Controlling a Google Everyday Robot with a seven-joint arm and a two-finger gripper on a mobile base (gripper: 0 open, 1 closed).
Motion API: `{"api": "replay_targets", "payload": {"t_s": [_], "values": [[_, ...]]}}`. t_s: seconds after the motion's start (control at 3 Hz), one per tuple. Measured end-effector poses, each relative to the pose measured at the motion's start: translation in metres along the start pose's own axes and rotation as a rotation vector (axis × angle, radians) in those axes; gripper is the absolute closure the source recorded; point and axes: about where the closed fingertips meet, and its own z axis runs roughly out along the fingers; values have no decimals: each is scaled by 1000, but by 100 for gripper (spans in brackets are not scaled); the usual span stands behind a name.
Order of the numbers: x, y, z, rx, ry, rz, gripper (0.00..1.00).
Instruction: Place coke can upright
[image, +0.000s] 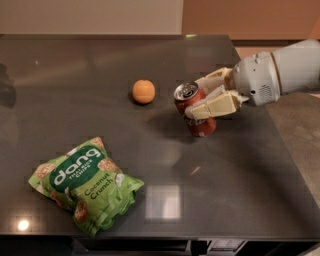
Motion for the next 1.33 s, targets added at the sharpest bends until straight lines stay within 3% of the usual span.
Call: {"api": "replay_targets", "payload": {"t_s": [0.33,1.0,1.33], "values": [[7,-1,-1,3,-123,48,100],[28,-8,-4,17,-272,113,100],[36,-10,-5,22,-319,123,83]]}}
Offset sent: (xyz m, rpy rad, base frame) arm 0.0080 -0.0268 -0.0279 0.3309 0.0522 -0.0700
